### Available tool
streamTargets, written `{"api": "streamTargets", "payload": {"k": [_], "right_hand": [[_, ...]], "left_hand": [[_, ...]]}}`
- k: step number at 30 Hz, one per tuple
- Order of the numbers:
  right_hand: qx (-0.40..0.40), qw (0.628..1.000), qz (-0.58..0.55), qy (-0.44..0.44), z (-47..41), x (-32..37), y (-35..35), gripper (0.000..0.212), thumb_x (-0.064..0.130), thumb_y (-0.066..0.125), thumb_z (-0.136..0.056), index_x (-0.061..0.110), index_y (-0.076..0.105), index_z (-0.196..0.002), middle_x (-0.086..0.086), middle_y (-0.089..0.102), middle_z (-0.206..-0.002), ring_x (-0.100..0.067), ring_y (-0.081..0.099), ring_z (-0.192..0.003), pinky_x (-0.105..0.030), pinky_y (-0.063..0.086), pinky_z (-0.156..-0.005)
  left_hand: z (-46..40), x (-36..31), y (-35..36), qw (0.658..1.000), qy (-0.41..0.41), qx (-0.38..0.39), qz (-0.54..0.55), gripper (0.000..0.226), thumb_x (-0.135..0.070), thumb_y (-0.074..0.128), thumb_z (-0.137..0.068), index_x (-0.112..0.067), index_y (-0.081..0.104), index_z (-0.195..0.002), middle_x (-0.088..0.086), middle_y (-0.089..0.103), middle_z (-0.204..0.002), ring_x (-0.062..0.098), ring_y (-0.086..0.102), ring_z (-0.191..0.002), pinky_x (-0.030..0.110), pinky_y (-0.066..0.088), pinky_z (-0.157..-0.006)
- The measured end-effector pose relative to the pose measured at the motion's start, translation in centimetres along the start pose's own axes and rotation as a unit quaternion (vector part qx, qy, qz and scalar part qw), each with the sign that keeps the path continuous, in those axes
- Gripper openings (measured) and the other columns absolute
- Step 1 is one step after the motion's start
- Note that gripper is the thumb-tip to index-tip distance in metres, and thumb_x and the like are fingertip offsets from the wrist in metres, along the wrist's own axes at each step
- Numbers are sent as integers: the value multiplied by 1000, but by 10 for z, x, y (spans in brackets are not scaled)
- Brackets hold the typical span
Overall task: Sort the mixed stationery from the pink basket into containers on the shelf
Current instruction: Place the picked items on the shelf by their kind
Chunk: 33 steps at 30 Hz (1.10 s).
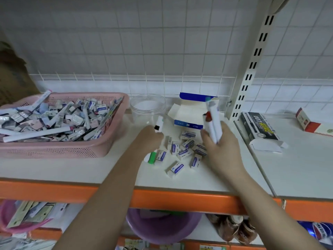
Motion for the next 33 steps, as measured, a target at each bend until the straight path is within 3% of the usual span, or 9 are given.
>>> {"api": "streamTargets", "payload": {"k": [2, 7, 10, 14, 17, 21, 26, 30, 33], "right_hand": [[24, 999, 2, 29, -14, 12, -2, 17, 16, 61, -87, 22, 47, -78, -9, 55, -68, -24, 55, -56, -32, 46, -52], [260, 947, 168, 83, 2, 20, 41, 30, 34, 76, -74, 23, 48, -78, 5, 54, -71, -12, 53, -60, -22, 39, -47], [279, 924, 252, 65, 19, 10, 60, 43, 41, 78, -64, 21, 51, -91, 4, 57, -84, -16, 57, -76, -28, 42, -59], [277, 923, 255, 75, 11, 2, 51, 34, 29, 75, -68, 19, 54, -92, 4, 60, -85, -18, 59, -82, -33, 50, -71], [229, 933, 271, 63, -1, -4, 28, 25, 20, 71, -75, 15, 51, -89, -1, 59, -85, -18, 55, -75, -29, 44, -61], [188, 934, 270, 138, -4, -12, -28, 36, 33, 77, -73, 15, 46, -81, 2, 55, -72, -7, 50, -55, -15, 31, -40], [243, 888, 341, 190, 10, -31, -40, 37, 35, 76, -73, 17, 47, -84, 1, 54, -78, -14, 52, -70, -22, 32, -50], [137, 954, 200, 175, -4, -31, -44, 23, 25, 66, -86, 13, 48, -77, -3, 57, -65, -14, 53, -53, -20, 38, -46], [46, 970, -112, 209, -7, -24, -53, 14, 17, 62, -90, 7, 54, -83, -7, 61, -64, -16, 61, -52, -28, 50, -52]], "left_hand": [[-1, 3, -21, 999, 12, -51, 16, 15, -14, 44, -97, -2, 52, -101, 14, 61, -85, 24, 60, -69, 25, 49, -56], [0, 32, -47, 972, 31, -124, -198, 31, -11, 47, -94, 3, 48, -122, 23, 59, -112, 35, 58, -97, 39, 48, -82], [7, 49, -32, 955, 0, -112, -274, 24, -15, 48, -95, -3, 51, -116, 15, 58, -114, 28, 56, -100, 31, 42, -77], [24, 28, -19, 926, 100, -189, -310, 28, -24, 45, -97, -9, 51, -121, 12, 49, -121, 27, 48, -112, 36, 41, -88], [35, 10, 14, 929, 177, -130, -299, 42, -35, 37, -99, -11, 46, -132, 9, 47, -130, 25, 43, -121, 39, 40, -98], [27, 10, 59, 938, 114, 2, -328, 59, -39, 24, -102, -7, 11, -150, 15, 21, -152, 28, 20, -140, 37, 20, -112], [25, -5, 85, 963, 120, 55, -237, 57, -28, 23, -104, 0, 4, -149, 16, 7, -157, 26, 5, -145, 33, 6, -117], [37, -27, 74, 964, 160, 24, -212, 54, -27, 26, -103, -6, 11, -150, 13, 5, -158, 22, 2, -146, 29, 6, -116], [48, -43, 43, 957, 199, -101, -184, 44, -29, 37, -100, -16, 41, -141, 2, 36, -148, 15, 35, -133, 25, 30, -103]]}}
Point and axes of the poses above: each hand's wrist, its own z-axis away from the middle knuckle, its own y-axis out of the palm, x = y × z, the point moved 5 cm from there along -z, towards the middle knuckle
